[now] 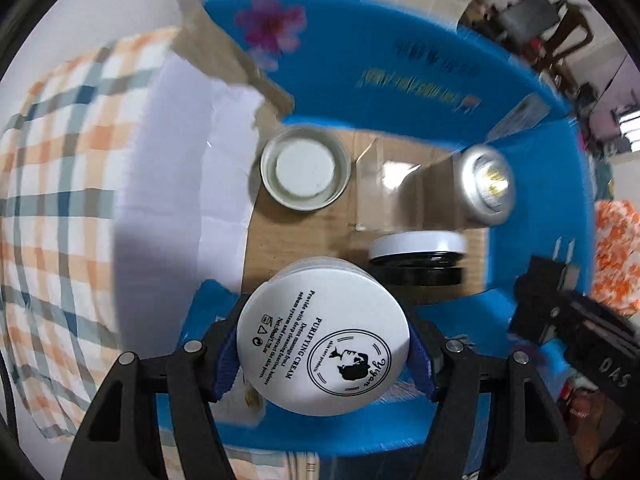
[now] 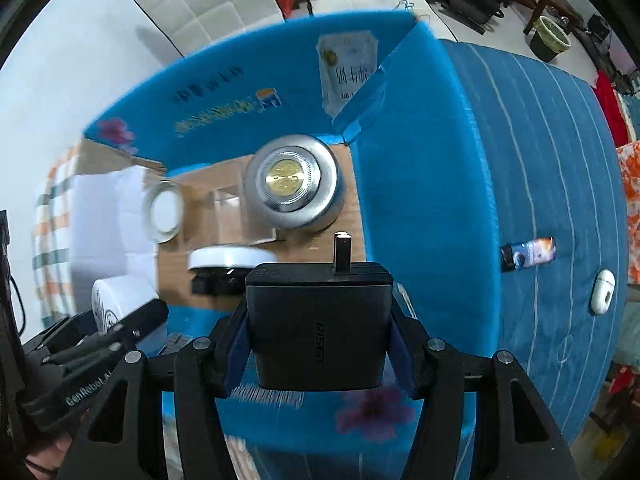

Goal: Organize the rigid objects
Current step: 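Lower the cream jar into the box while the right tool lowers the charger inside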

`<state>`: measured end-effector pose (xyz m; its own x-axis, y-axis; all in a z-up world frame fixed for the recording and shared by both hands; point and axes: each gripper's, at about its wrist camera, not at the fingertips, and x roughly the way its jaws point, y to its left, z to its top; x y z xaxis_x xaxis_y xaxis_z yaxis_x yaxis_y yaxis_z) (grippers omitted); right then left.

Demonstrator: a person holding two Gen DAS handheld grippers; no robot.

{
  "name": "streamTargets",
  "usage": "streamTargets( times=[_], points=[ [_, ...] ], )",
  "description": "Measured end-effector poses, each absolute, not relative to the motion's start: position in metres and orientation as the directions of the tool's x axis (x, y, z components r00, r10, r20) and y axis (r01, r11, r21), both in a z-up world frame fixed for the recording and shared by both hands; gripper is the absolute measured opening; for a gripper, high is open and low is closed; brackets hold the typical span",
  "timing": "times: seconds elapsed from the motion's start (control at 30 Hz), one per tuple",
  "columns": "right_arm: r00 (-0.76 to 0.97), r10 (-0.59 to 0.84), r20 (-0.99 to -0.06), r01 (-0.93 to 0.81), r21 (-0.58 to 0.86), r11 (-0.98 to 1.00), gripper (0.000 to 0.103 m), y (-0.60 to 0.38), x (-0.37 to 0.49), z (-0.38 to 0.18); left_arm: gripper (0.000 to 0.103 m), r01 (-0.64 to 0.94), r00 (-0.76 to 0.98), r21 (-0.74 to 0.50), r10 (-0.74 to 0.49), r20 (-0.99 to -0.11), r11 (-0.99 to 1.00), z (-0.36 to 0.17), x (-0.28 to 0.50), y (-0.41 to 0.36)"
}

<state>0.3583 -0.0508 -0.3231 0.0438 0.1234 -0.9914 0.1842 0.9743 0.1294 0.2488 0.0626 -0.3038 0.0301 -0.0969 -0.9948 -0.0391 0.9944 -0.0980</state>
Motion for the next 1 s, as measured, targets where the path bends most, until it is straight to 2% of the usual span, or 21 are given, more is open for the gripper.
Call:
streamTargets(
  times=[0.33, 0.67, 0.8, 0.9, 1.0],
  points=[
    [-0.04, -0.019, -0.999, 0.144, -0.025, 0.989, 0.062, -0.035, 0.384, -0.378, 0.067, -0.018, -0.068, -0.054, -0.055, -0.996, 0.998, -0.351, 0.266, 0.064],
    [-0.114, 0.048, -0.992, 0.168, 0.028, 0.985, 0.062, -0.035, 0.394, -0.407, 0.067, -0.026, -0.112, -0.059, -0.062, -0.992, 0.998, -0.371, 0.279, 0.067],
    [-0.144, 0.08, -0.986, 0.168, 0.055, 0.984, 0.062, -0.045, 0.396, -0.411, 0.067, -0.056, -0.135, -0.101, -0.108, -0.985, 0.993, -0.372, 0.282, 0.073],
    [-0.172, 0.09, -0.981, 0.163, 0.062, 0.985, 0.065, -0.047, 0.398, -0.412, 0.067, -0.072, -0.154, -0.119, -0.129, -0.98, 0.99, -0.37, 0.282, 0.076],
    [-0.158, 0.093, -0.983, 0.166, 0.066, 0.984, 0.072, -0.049, 0.4, -0.404, 0.067, -0.065, -0.17, -0.11, -0.12, -0.978, 0.992, -0.368, 0.28, 0.076]
  ],
)
